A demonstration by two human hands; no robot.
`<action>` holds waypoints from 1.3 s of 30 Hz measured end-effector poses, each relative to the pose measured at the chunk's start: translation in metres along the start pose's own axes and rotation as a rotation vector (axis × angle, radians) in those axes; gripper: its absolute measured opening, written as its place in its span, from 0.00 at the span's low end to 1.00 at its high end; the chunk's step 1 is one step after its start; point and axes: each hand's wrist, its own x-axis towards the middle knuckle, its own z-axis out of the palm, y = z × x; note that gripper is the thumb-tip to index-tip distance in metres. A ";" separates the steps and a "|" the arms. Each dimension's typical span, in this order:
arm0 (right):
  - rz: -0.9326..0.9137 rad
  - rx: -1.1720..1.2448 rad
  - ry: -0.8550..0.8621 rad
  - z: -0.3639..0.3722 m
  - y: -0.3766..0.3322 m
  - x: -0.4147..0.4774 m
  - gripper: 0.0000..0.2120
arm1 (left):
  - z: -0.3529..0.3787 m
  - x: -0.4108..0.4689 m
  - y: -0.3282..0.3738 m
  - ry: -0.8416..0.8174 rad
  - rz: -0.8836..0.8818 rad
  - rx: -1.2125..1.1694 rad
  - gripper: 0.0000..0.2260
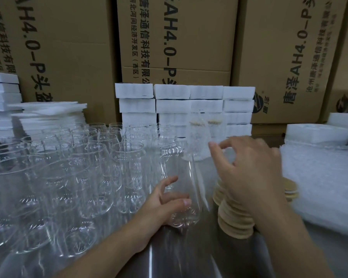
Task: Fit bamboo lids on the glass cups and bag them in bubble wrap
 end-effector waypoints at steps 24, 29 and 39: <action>0.045 0.328 -0.074 0.016 0.019 0.007 0.31 | 0.001 0.002 -0.001 -0.015 0.014 0.096 0.35; 0.072 0.821 0.138 0.016 -0.001 0.000 0.20 | 0.002 -0.001 -0.001 -0.058 0.060 0.198 0.42; 0.153 1.300 0.095 0.012 -0.009 -0.003 0.24 | -0.001 -0.001 -0.003 -0.125 0.127 0.280 0.38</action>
